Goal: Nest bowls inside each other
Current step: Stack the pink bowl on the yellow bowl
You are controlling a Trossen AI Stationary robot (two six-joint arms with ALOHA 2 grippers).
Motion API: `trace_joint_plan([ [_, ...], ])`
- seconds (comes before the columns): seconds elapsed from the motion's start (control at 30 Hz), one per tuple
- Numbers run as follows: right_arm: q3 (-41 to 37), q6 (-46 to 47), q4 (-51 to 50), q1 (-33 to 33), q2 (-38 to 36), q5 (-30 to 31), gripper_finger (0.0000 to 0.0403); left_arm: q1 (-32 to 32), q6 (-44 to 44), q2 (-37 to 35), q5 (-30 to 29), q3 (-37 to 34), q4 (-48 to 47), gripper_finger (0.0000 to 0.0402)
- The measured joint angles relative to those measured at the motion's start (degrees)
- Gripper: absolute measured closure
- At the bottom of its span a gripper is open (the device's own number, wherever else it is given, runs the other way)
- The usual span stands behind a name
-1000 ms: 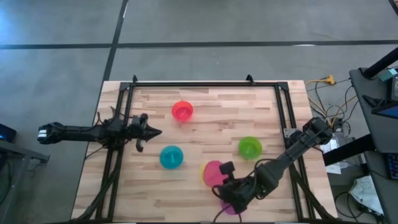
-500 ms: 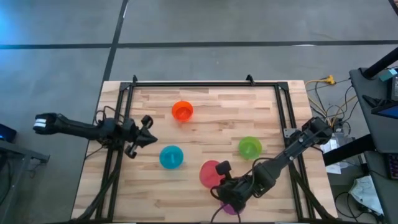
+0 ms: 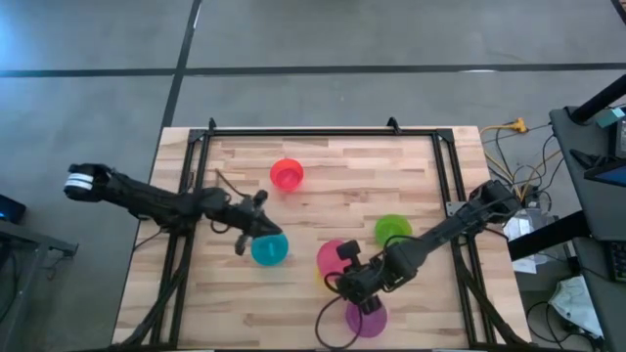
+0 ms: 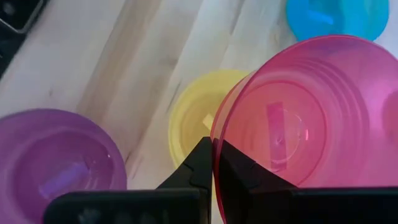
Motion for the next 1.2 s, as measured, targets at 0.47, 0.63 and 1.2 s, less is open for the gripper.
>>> trace_joint_plan([
  [0.47, -5.5, -1.1, 8.3, -0.3, 0.0, -2.9, 0.0394, -5.4, 0.7, 9.4, -7.0, 14.9, -19.4, 0.0402],
  [0.63, -5.8, -1.3, 9.3, -0.3, 0.0, -2.9, 0.0394, -6.5, 1.9, 7.8, -7.3, 15.0, -19.6, 0.0402],
  [1.2, 7.4, -4.6, -3.5, -0.3, 15.1, -2.7, 0.0394, -7.7, 1.8, 6.5, -9.1, 14.7, -22.4, 0.0402],
])
